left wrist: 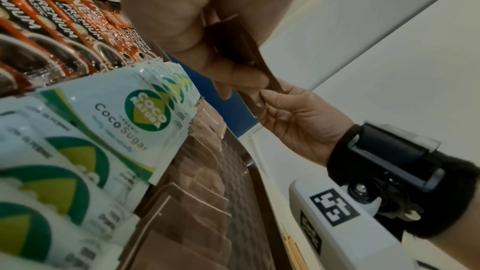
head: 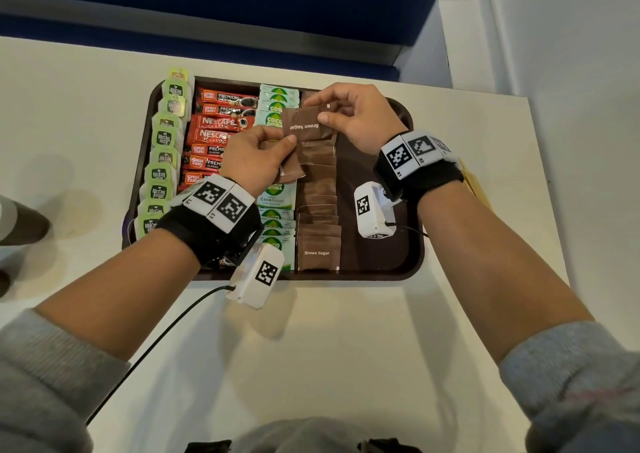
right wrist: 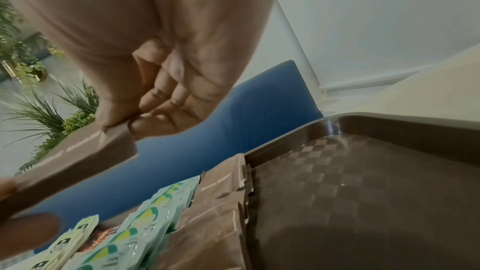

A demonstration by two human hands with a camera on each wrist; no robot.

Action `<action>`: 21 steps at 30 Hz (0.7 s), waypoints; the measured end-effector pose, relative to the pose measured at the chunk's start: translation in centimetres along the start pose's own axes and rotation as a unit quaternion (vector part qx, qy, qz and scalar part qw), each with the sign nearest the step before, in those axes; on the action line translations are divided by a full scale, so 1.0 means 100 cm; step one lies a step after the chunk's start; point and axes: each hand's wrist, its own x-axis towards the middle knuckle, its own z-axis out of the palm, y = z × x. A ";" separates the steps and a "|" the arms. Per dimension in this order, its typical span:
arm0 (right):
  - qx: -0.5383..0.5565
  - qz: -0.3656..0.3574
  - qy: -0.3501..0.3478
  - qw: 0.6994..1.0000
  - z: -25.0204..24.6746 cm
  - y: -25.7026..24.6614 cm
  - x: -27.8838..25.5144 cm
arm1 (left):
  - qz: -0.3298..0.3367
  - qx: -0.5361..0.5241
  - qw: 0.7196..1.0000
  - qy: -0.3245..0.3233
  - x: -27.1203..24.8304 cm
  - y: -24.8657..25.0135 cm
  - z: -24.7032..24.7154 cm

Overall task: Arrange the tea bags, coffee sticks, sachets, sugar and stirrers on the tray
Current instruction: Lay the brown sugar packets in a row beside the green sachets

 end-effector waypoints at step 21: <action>0.092 0.058 -0.067 0.992 0.008 -0.007 -0.001 | 0.011 -0.031 0.998 -0.045 -0.003 0.003 0.008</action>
